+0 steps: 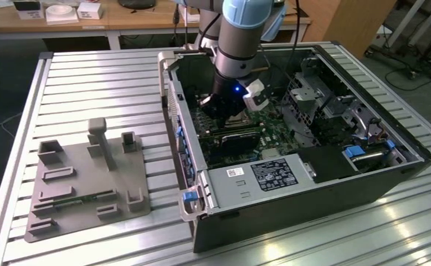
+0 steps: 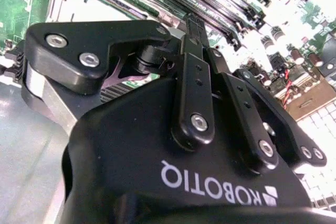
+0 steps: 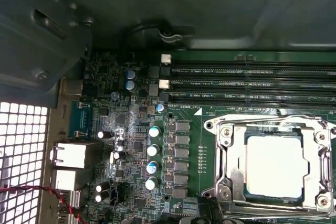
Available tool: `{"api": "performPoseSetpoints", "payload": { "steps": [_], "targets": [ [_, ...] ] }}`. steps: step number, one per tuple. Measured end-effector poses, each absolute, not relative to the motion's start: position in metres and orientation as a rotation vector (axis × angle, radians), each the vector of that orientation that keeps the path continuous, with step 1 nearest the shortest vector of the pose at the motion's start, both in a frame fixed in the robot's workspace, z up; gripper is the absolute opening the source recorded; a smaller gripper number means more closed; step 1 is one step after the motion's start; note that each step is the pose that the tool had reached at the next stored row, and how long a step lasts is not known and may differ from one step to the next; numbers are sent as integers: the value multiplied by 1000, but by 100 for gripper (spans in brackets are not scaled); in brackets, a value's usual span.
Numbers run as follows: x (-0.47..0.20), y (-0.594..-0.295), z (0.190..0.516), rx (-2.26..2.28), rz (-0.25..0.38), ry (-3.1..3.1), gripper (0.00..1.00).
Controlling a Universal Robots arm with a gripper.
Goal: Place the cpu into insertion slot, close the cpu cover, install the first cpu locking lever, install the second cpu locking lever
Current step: 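Install the second cpu locking lever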
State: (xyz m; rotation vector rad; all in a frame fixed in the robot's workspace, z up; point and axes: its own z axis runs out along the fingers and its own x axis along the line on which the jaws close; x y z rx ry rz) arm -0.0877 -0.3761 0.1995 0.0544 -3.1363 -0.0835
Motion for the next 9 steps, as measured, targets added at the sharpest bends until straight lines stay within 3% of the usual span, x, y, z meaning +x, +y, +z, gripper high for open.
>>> {"api": "performPoseSetpoints", "payload": {
  "steps": [9],
  "targets": [
    [-88,-375,200,52,-95,-3137,10]
  ]
}}
